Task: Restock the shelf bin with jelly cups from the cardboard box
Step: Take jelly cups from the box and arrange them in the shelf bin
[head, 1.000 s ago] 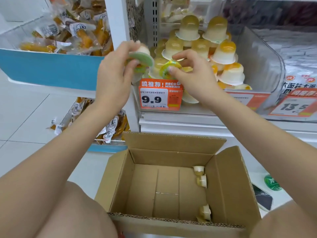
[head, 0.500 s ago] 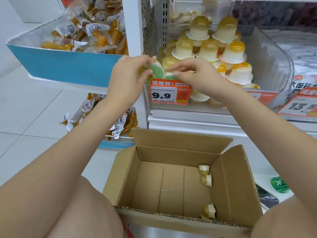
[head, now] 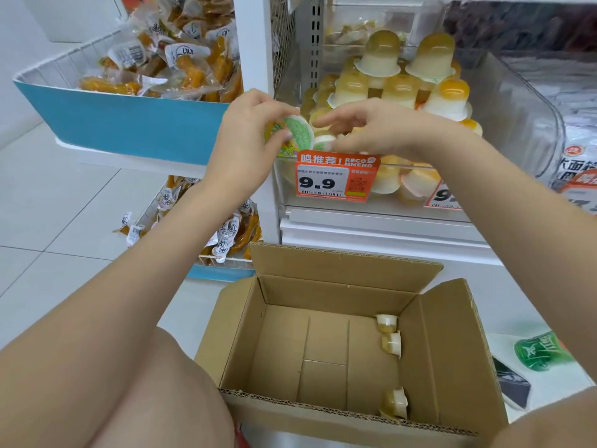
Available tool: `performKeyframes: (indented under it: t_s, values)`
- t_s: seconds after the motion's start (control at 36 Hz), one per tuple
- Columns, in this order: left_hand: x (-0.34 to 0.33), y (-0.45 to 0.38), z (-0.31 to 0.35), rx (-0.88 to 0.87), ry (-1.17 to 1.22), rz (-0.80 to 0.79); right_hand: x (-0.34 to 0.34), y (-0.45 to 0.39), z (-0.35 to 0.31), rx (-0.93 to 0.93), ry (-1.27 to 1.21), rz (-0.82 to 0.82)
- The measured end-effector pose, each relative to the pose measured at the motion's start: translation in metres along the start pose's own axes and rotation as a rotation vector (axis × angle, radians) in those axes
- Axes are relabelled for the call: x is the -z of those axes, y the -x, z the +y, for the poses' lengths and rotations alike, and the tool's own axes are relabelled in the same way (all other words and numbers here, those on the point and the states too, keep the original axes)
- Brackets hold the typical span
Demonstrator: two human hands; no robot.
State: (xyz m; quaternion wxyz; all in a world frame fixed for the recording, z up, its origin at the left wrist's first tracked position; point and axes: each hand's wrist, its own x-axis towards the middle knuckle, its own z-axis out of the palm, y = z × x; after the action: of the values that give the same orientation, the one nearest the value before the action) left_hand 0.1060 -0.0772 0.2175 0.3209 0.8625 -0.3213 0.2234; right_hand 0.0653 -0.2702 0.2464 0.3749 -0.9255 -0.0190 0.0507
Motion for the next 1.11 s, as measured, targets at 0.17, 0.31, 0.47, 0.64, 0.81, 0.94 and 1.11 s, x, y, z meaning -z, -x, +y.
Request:
performKeyframes:
  t_s: [0.17,0.31,0.47,0.64,0.81,0.94,1.11]
  values:
    - [0.001,-0.001,-0.002,-0.026,0.003,0.014,-0.008,-0.008,0.004,0.104,0.134,0.104]
    - [-0.005,0.0,-0.002,-0.1,-0.073,-0.007,-0.01,0.002,0.02,0.078,-0.077,0.226]
    - [-0.01,0.002,0.001,-0.09,-0.071,-0.076,-0.011,0.009,0.019,0.099,-0.059,0.205]
    - [-0.003,0.005,0.0,-0.088,0.02,-0.077,-0.009,0.013,0.016,0.079,-0.087,0.114]
    - [0.0,0.021,-0.004,-0.096,-0.046,-0.057,-0.007,0.022,0.016,0.045,-0.136,0.202]
    - [0.011,0.038,-0.005,-0.075,-0.06,0.047,-0.008,0.037,0.02,0.141,-0.061,0.555]
    - [0.0,0.076,0.006,-0.169,-0.026,-0.059,-0.043,0.09,0.028,0.379,0.023,0.835]
